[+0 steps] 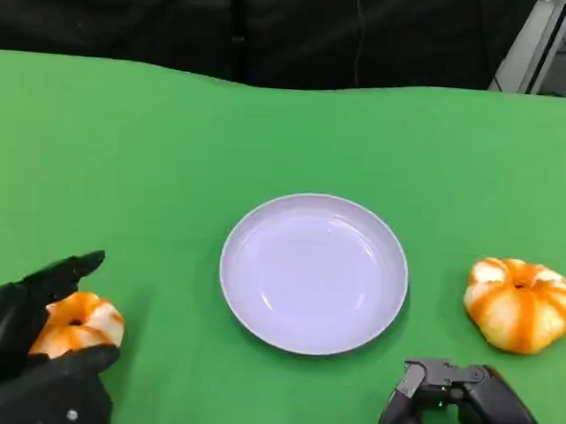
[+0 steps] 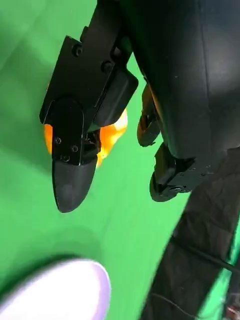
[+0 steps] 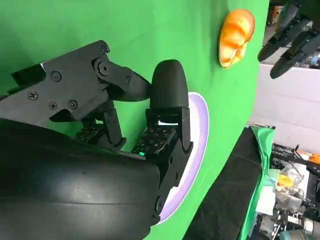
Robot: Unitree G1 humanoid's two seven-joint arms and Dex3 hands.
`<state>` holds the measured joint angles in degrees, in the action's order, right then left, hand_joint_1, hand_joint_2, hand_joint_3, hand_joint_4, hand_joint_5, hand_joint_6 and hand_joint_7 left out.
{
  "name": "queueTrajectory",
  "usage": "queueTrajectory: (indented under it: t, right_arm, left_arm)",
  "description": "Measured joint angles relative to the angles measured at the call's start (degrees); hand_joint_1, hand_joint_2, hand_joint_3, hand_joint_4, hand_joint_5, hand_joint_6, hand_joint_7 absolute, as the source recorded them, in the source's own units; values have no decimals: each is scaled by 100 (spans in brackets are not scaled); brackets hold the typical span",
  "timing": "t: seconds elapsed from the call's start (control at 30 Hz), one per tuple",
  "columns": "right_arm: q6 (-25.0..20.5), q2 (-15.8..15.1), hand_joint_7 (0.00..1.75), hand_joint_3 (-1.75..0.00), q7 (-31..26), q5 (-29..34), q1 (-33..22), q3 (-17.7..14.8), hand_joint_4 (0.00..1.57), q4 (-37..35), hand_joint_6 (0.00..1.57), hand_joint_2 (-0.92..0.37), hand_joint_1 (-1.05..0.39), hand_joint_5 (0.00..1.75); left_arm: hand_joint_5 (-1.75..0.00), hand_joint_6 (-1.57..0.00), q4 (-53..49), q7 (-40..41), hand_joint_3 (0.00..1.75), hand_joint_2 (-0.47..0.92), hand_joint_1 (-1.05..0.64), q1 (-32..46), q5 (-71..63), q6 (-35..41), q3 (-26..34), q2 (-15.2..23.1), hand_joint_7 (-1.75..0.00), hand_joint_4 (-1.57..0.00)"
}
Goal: Grasp the bread from the table and place it into the plate.
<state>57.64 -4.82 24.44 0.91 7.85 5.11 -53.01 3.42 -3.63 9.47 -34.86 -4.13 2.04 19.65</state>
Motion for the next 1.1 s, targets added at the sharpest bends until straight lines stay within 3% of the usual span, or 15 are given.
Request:
queueTrajectory:
  t: [0.23, 0.63, 1.1]
  right_arm:
    - [3, -1, 112, -83, 8, 1, -2, -1, 81, 1, 86, -68, -14, 145]
    - [3, -1, 113, -84, 9, 2, -5, -1, 81, 9, 86, -68, -14, 146]
    - [-2, -11, 113, -82, 82, -95, -36, -7, 82, 37, 86, -68, -15, 146]
  left_arm:
    - [0, -37, -380, 245, 50, 92, -100, -146, -660, 472, -396, 188, -2, -39]
    - [-2, -47, -1009, 491, 53, 92, -103, -435, -758, 521, -683, 393, -4, -44]
    - [0, -53, -2533, 771, 55, 92, -105, -1284, -726, 671, -1167, 466, -3, -42]
